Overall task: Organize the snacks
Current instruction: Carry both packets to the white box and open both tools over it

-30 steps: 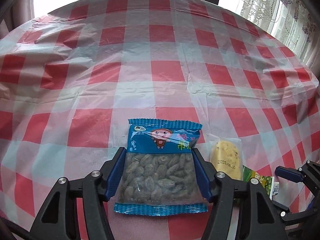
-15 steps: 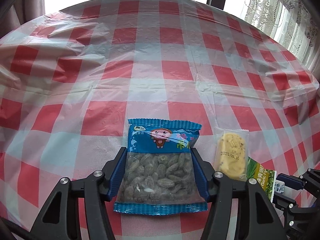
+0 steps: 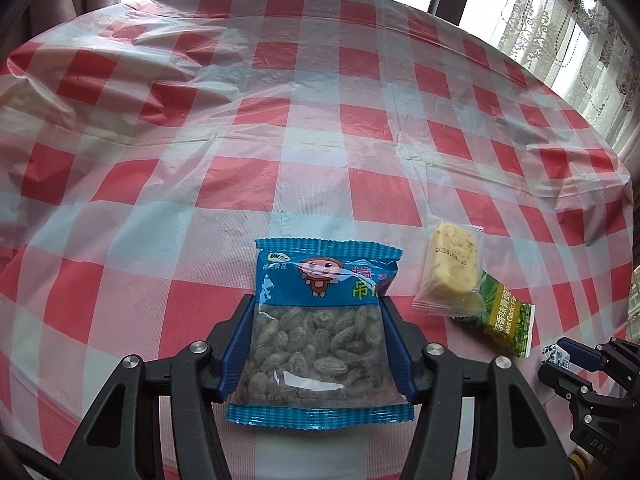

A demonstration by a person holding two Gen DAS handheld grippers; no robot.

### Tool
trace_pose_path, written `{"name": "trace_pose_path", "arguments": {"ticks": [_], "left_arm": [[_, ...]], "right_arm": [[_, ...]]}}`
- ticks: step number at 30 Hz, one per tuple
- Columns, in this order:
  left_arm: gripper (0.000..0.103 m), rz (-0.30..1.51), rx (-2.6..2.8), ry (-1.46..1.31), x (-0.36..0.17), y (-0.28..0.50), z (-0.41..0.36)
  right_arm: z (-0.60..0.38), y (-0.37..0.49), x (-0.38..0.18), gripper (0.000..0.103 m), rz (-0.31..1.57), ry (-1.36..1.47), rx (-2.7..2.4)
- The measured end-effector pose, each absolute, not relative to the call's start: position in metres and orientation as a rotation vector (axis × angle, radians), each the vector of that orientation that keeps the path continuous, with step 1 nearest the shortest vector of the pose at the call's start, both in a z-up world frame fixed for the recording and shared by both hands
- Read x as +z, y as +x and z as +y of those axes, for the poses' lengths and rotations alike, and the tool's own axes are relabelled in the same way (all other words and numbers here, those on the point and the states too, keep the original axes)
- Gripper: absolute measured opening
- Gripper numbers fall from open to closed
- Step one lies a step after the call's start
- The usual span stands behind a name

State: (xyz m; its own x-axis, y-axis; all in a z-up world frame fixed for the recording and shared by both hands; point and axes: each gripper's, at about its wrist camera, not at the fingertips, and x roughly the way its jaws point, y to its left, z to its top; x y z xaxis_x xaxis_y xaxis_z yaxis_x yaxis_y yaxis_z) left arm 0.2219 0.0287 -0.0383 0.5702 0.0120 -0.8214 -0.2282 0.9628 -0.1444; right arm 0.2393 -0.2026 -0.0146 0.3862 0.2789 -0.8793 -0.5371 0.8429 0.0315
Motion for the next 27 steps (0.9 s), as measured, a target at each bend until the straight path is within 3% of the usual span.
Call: {"name": "trace_pose_path", "arguments": {"ticks": [13,27], "left_arm": [[0.059,0.91,0.097,-0.241,-0.005,0.179,-0.002],[0.059,0.916,-0.075,-0.142,0.016,0.166,-0.088]], "right_arm": [[-0.239,0.213,0.004,0.038,1.028,-0.222,0.485],[-0.298,0.188,0.011,0.037,1.025,-0.172,0.379]]}}
